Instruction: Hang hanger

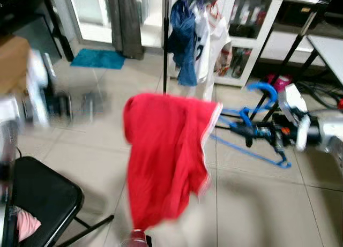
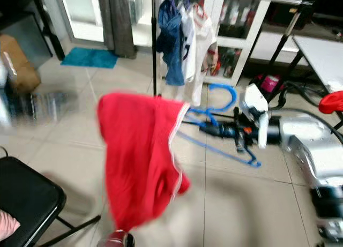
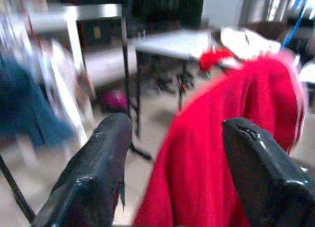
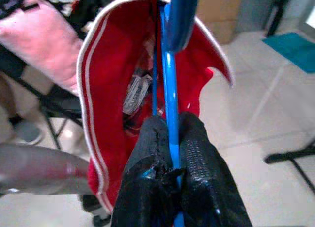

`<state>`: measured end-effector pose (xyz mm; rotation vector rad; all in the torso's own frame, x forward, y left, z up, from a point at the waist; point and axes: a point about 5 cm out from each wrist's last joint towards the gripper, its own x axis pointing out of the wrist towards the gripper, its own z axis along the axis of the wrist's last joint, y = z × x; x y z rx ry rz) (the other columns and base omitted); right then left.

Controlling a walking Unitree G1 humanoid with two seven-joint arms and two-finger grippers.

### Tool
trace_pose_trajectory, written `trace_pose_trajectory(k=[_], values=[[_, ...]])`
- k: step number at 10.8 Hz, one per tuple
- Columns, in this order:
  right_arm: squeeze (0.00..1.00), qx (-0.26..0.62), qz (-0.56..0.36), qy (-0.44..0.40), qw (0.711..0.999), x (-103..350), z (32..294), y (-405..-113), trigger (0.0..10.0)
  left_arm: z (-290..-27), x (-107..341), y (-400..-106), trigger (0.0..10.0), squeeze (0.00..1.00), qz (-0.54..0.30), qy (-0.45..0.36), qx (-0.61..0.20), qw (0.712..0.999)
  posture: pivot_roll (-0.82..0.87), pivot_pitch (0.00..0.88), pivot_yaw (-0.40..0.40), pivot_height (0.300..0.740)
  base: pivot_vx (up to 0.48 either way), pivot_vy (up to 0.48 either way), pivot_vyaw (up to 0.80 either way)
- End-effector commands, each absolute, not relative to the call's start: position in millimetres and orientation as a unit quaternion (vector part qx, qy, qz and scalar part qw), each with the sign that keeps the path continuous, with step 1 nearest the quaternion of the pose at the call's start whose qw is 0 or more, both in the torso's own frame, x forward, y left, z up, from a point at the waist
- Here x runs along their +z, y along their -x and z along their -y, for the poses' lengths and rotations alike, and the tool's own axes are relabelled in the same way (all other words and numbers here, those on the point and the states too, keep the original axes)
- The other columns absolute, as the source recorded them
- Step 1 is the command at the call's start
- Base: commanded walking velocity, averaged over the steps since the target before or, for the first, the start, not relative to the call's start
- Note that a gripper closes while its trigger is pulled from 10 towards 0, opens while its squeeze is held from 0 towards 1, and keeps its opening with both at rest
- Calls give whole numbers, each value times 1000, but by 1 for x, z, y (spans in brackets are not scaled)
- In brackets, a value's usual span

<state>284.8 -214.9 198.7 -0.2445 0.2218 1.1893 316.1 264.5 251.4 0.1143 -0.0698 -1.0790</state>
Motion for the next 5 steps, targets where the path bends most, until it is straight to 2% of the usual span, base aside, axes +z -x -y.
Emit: trace_pose_trajectory(k=[1,2,3,4,5], values=[[0,550,-90,128,820,206,211,-288,10000,-258,265,-319,10000,0,61,-67,-518,851,49,0,-23,740,0,0,0],[0,531,-83,128,833,208,197,-292,10000,-226,282,-329,10000,0,66,-107,-560,819,53,0,-24,740,0,0,0],[0,530,-80,126,835,208,189,-291,10000,-202,279,-332,10000,0,44,-142,-599,787,51,0,-17,740,0,0,0],[0,534,-79,129,832,207,183,-286,10000,-185,269,-335,10000,0,10,-195,-625,756,47,0,-9,740,0,0,0],[0,541,-77,133,827,209,179,-281,10000,-178,261,-341,10000,0,-14,-224,-634,740,35,0,10,740,0,0,0]])
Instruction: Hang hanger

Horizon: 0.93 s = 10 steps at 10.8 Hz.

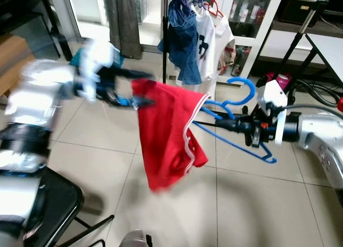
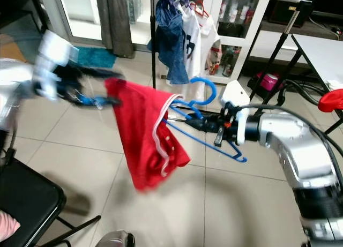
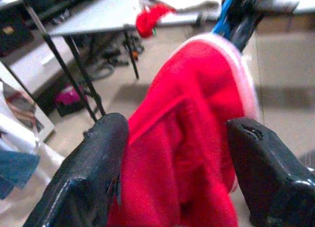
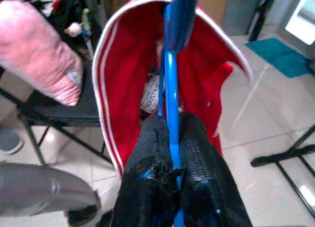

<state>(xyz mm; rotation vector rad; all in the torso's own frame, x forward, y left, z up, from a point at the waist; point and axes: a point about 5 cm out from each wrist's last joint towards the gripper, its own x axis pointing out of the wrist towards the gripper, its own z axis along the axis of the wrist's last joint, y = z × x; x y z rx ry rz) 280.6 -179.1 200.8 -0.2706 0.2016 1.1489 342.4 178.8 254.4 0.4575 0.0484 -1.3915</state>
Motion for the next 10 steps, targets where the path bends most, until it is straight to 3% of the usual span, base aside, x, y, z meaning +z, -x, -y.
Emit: trace_pose_trajectory(k=[1,3,6,7,10], values=[[0,551,-79,141,819,210,176,-274,10000,-173,257,-346,10000,0,-33,-238,-649,722,30,0,16,740,0,0,0],[0,564,-86,155,807,211,173,-267,10000,-163,264,-354,10000,0,-43,-234,-671,703,24,0,26,740,0,0,0],[0,589,-95,160,786,210,168,-258,10000,-141,256,-352,10000,0,-93,-201,-727,650,25,0,35,740,0,0,0],[0,591,-96,160,784,209,166,-258,10000,-138,252,-352,0,0,-105,-189,-732,646,23,0,37,740,0,0,0],[0,595,-100,160,782,208,165,-256,10000,-140,247,-349,0,0,-154,-173,-738,634,26,0,43,740,0,0,0]])
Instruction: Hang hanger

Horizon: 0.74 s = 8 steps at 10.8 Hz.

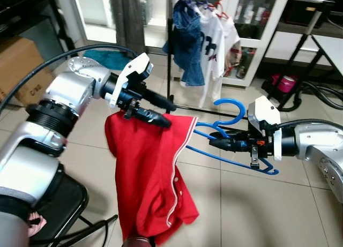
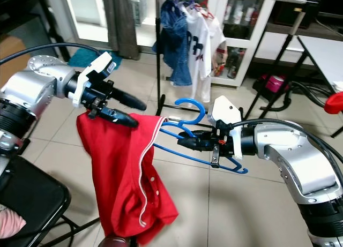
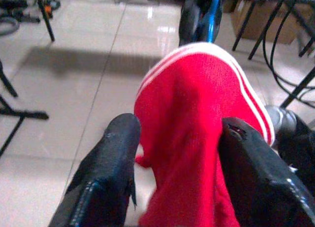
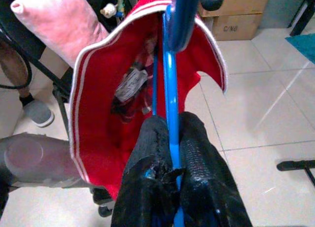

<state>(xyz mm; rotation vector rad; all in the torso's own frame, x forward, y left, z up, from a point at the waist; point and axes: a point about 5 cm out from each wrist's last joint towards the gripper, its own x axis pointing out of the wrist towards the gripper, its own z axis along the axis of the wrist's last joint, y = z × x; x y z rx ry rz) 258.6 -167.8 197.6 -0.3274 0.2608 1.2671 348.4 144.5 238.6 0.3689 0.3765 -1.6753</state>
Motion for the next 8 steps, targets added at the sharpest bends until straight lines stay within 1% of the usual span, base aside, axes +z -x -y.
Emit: trace_pose_trajectory(k=[1,2,3,8], values=[[0,596,-101,160,781,207,165,-256,10000,-143,245,-349,0,0,-171,-190,-734,629,26,0,43,740,0,0,0],[0,597,-102,160,780,206,164,-256,10000,-145,242,-348,0,0,-183,-200,-733,624,30,0,43,740,0,0,0],[0,598,-102,160,778,206,164,-257,10000,-146,237,-346,0,0,-198,-222,-733,612,31,0,43,740,0,0,0],[0,599,-103,160,778,207,164,-258,10000,-146,238,-347,0,0,-194,-237,-739,600,29,0,45,740,0,0,0]])
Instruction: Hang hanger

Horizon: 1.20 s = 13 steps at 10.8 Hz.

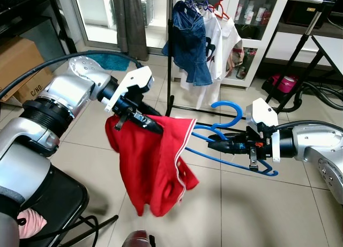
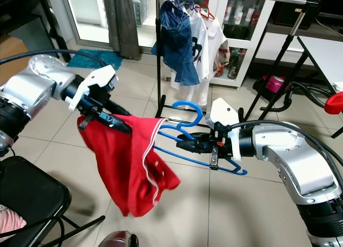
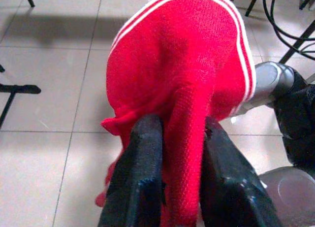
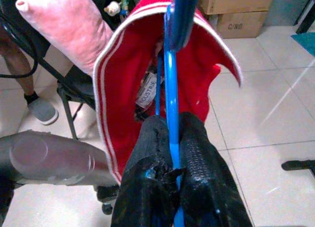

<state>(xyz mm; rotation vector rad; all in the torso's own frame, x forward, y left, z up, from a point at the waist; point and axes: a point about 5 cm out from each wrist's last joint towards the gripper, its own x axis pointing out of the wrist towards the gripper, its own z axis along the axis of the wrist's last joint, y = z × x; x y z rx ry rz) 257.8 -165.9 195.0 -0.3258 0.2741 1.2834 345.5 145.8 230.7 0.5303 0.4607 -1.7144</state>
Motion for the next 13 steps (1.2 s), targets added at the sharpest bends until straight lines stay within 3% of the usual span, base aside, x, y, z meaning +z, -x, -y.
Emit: trace_pose_trajectory(k=[1,5,7,10,13], values=[[0,598,-102,160,779,207,165,-259,10000,-147,237,-346,0,0,-197,-245,-738,597,29,0,44,740,0,0,0],[0,593,-103,157,783,207,166,-259,10000,-152,235,-341,0,0,-188,-231,-744,597,34,0,36,740,0,0,0],[1000,587,-107,138,791,203,168,-258,10000,-158,230,-336,0,0,-188,-210,-746,603,39,0,31,740,0,0,0],[1000,564,-100,137,808,203,175,-263,10000,-168,224,-337,0,0,-180,-187,-733,628,41,0,25,740,0,0,0],[1000,457,-38,92,884,224,205,-280,10000,-192,217,-351,0,0,-149,-192,-655,716,44,0,22,740,0,0,0]])
